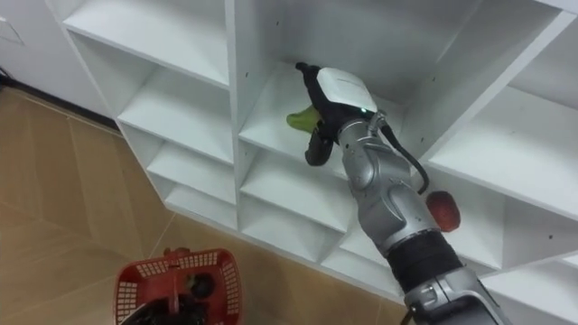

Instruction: Collect fruits from the closet

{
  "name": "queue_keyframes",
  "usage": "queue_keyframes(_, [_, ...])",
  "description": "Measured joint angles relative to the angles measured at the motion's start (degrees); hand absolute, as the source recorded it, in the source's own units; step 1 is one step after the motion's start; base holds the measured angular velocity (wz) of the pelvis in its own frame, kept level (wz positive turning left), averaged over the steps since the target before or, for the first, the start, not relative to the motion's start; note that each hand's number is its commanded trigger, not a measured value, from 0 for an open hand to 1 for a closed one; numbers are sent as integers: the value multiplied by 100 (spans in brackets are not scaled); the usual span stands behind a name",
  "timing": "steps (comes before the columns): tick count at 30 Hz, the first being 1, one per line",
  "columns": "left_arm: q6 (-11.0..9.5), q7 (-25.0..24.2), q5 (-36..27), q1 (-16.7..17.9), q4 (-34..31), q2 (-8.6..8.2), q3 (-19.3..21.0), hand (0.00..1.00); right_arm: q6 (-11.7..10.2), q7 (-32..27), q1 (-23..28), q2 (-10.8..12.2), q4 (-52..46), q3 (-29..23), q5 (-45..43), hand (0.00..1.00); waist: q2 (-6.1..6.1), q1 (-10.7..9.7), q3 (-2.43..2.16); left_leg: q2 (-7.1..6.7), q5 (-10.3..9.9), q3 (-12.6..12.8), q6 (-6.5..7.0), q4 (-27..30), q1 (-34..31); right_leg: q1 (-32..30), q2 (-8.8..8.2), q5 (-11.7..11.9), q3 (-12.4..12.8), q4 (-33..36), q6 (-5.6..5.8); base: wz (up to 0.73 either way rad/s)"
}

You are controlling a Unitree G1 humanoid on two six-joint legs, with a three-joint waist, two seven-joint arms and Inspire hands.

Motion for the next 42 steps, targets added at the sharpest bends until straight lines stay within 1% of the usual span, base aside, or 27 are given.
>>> queue_keyframes(2, [0, 0, 2, -14, 9, 3, -22, 100, -2, 41, -42, -2, 86, 4, 2, 100, -8, -1, 20, -2, 4, -2, 1, 0, 7, 8, -2, 0, -4, 3, 0, 0])
queue_keyframes(5, [0, -2, -13, -41, 12, 59, -42, 100, -85, 134, -72, -4, 292, 13, 17, 100, -24, -53, 41, -1, 8, -2, 3, -9, 6, 6, -3, 5, -26, 16, -7, 0])
queue_keyframes(7, [0, -4, -10, -67, 25, 89, -60, 100, -168, 139, -109, -51, 561, -8, 147, 100, -52, -58, 55, 0, 23, -3, -1, -37, -11, 6, -6, 16, -61, 18, -23, 0])
queue_keyframes(8, [0, -4, -10, -69, 25, 90, -60, 100, -177, 143, -109, -55, 621, -8, 174, 100, -63, -57, 59, 1, 28, -3, -4, -37, -17, 4, -5, 19, -63, 18, -27, 0])
queue_keyframes(10, [-2, -4, -13, -97, 25, 107, -61, 100, -179, 14, -180, -54, 791, -14, 202, 100, -99, -37, 86, 3, 50, -11, -7, -35, -32, -13, -4, 35, -78, 17, -42, 2])
queue_keyframes(11, [-6, -4, -13, -104, 25, 107, -63, 100, -179, 1, -219, -54, 827, -15, 203, 100, -104, -32, 89, 3, 56, -14, -6, -35, -36, -23, -4, 39, -85, 17, -43, 6])
queue_keyframes(15, [-6, -17, -13, -153, 24, 108, -114, 100, -182, 2, -379, -58, 905, -71, 202, 100, -130, -14, 77, 1, 74, -25, 0, 9, -138, -124, -6, 55, -92, 15, -43, 2])
queue_keyframes(21, [-1, -20, -9, -180, 25, 109, -147, 100, -259, -36, -431, -63, 901, -73, 203, 100, -108, -14, 89, 2, 74, -35, 0, -7, -142, -131, -4, 56, -88, -1, -42, 0])
queue_keyframes(27, [5, -20, -12, -190, 34, 98, -147, 100, -273, -62, -431, -63, 901, -72, 203, 100, -96, 1, 86, 1, 74, -39, 0, -25, -142, -140, -2, 56, -92, -3, -42, 0])
queue_keyframes(35, [7, -20, -13, -221, 83, 61, -150, 100, -236, -77, -429, -87, 903, -72, 196, 100, -44, 39, 62, 0, 75, -42, 0, -6, -149, -138, -5, 56, -94, -1, -42, 0])
queue_keyframes(37, [7, -20, -15, -222, 83, 18, -147, 100, -233, -83, -429, -90, 903, -73, 196, 100, -31, 40, 55, 0, 75, -42, 0, 0, -152, -139, -7, 56, -93, 0, -42, 0])
queue_keyframes(41, [7, -34, -20, -222, 80, 6, -144, 100, -234, -69, -429, -97, 890, -76, 194, 100, -21, 28, 43, 1, 75, -36, 0, 2, -165, -155, -9, 56, -92, 7, -42, 0])
queue_keyframes(42, [7, -52, -20, -219, 79, 6, -141, 100, -235, -48, -428, -110, 881, -80, 204, 100, -14, -17, 36, 0, 76, -39, 0, 7, -165, -154, -10, 56, -93, 11, -42, 0])
